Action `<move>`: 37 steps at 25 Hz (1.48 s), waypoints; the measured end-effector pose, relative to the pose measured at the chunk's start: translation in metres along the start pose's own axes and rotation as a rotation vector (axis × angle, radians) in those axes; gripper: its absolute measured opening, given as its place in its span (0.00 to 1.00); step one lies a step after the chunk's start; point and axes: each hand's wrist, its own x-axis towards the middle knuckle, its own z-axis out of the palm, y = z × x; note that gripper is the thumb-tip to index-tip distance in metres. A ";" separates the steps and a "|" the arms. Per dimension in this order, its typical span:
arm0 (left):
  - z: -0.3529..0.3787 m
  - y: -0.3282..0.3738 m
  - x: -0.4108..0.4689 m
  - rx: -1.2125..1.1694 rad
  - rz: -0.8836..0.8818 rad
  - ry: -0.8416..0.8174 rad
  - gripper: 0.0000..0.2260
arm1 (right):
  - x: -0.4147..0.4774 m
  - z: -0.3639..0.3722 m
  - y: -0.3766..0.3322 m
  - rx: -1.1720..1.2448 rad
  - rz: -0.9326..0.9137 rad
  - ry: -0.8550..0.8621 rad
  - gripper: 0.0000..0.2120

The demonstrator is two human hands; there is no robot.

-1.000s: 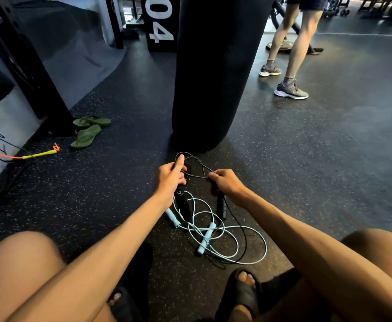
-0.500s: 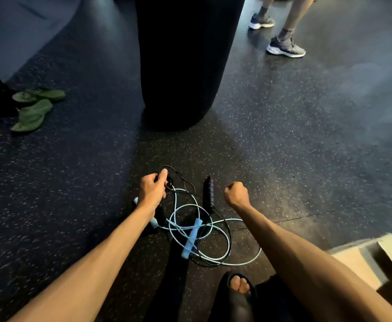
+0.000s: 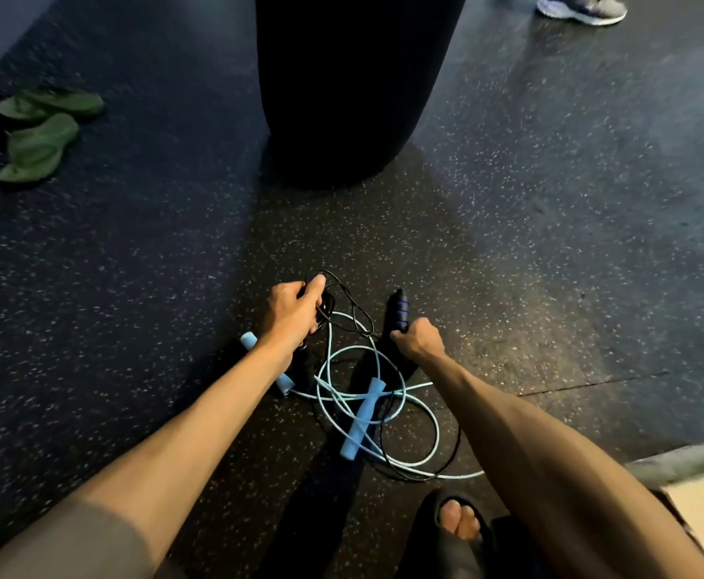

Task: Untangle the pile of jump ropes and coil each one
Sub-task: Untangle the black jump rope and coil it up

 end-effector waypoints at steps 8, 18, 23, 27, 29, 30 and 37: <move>-0.035 0.053 -0.029 -0.033 0.036 0.014 0.18 | -0.058 -0.070 -0.048 -0.056 -0.312 -0.051 0.13; -0.119 0.167 -0.121 0.057 0.266 0.155 0.18 | -0.221 -0.188 -0.114 -0.296 -0.687 -0.166 0.15; -0.146 0.161 -0.135 0.080 0.282 0.209 0.17 | -0.271 -0.195 -0.117 -0.032 -0.730 -0.142 0.14; -0.157 0.156 -0.142 0.006 0.258 0.229 0.18 | -0.300 -0.187 -0.119 0.217 -0.754 -0.320 0.09; -0.163 0.156 -0.141 -0.015 0.275 0.236 0.18 | -0.305 -0.184 -0.119 0.310 -0.688 -0.428 0.13; -0.164 0.157 -0.140 0.000 0.294 0.242 0.19 | -0.306 -0.183 -0.119 0.302 -0.637 -0.468 0.20; -0.168 0.155 -0.143 0.327 0.462 0.362 0.23 | -0.304 -0.179 -0.126 0.241 -0.604 -0.499 0.36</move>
